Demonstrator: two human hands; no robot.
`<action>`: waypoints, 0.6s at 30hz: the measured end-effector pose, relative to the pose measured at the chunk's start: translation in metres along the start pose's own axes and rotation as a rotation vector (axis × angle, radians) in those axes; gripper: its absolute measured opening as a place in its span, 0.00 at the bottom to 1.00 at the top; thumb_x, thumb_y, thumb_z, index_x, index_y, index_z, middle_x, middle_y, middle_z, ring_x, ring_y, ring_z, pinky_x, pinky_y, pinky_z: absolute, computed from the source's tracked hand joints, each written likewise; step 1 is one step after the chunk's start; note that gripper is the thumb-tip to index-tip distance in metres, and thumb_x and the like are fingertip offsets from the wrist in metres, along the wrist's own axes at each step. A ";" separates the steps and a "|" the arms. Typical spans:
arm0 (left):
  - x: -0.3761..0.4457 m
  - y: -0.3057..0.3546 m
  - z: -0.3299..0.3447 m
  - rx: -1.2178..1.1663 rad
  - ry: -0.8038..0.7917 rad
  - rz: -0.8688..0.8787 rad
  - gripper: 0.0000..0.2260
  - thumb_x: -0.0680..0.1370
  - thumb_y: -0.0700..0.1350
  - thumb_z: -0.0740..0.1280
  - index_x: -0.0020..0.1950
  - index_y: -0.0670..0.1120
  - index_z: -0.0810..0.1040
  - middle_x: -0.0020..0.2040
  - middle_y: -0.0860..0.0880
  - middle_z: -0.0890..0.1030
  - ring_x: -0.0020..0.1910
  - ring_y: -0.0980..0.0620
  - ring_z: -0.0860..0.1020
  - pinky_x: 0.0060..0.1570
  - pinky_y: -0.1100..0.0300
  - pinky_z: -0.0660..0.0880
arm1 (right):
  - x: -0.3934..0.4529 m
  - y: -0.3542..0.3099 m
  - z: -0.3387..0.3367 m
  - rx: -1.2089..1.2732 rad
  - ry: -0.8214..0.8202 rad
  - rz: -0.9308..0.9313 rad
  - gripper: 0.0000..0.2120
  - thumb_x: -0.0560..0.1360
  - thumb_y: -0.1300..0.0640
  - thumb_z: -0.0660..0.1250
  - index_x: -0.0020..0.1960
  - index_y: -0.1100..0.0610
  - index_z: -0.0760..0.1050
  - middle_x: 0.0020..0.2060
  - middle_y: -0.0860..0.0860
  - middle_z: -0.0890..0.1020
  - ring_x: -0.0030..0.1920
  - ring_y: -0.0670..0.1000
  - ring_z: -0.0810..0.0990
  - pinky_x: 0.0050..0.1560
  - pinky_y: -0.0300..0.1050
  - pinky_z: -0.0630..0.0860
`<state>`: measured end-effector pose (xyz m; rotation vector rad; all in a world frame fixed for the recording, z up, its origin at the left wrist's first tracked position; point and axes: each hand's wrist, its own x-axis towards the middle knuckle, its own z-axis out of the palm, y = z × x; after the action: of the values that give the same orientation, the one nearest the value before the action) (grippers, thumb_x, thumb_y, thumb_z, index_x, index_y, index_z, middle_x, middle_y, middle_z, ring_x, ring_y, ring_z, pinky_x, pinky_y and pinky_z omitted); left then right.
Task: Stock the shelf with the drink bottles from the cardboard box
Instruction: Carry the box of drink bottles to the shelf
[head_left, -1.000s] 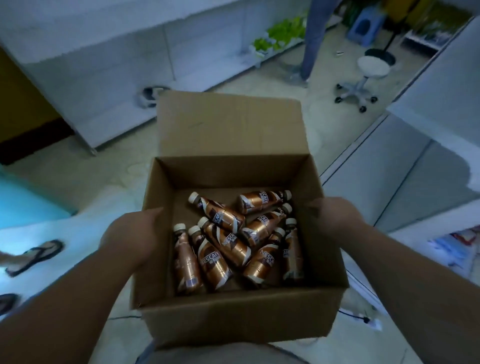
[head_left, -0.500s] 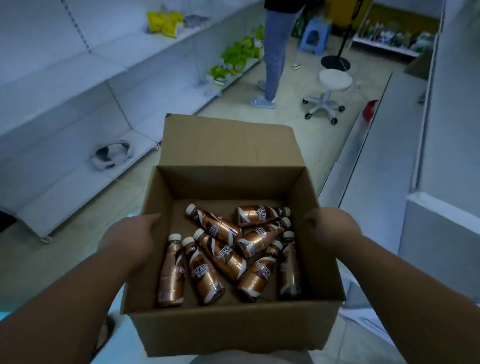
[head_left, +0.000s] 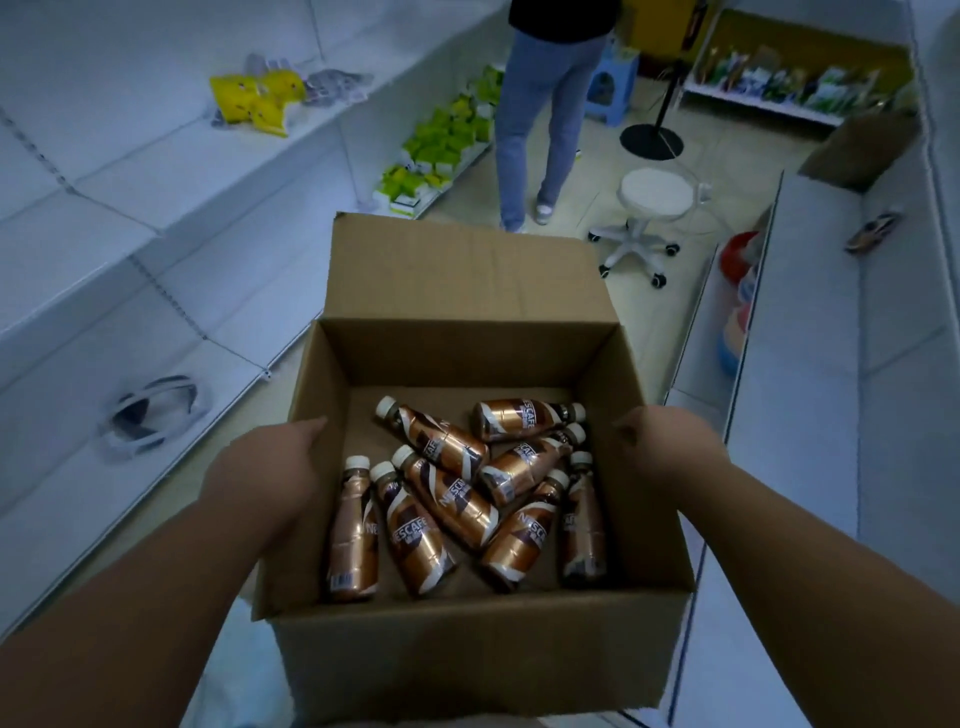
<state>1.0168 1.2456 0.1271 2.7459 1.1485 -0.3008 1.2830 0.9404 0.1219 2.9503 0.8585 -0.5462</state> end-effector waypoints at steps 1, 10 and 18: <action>0.029 0.009 -0.003 0.001 -0.009 0.024 0.28 0.74 0.43 0.61 0.74 0.57 0.64 0.65 0.45 0.77 0.60 0.45 0.76 0.56 0.51 0.74 | 0.022 0.004 -0.003 0.011 -0.005 0.031 0.15 0.76 0.55 0.64 0.61 0.45 0.77 0.52 0.51 0.82 0.47 0.51 0.80 0.45 0.46 0.79; 0.271 0.127 -0.057 0.086 -0.035 0.301 0.26 0.75 0.43 0.61 0.74 0.57 0.64 0.65 0.45 0.77 0.59 0.46 0.77 0.54 0.53 0.75 | 0.160 0.050 -0.065 0.055 -0.012 0.326 0.18 0.75 0.56 0.63 0.63 0.43 0.75 0.53 0.52 0.81 0.50 0.55 0.80 0.46 0.50 0.79; 0.451 0.266 -0.073 0.154 -0.103 0.403 0.26 0.75 0.44 0.61 0.74 0.56 0.64 0.67 0.46 0.76 0.61 0.47 0.76 0.58 0.53 0.75 | 0.320 0.139 -0.109 0.082 -0.075 0.414 0.20 0.76 0.57 0.61 0.66 0.43 0.73 0.57 0.52 0.80 0.54 0.55 0.79 0.47 0.48 0.77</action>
<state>1.5263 1.3853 0.1055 2.9668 0.5480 -0.4858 1.6431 1.0003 0.1055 3.0253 0.2077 -0.6690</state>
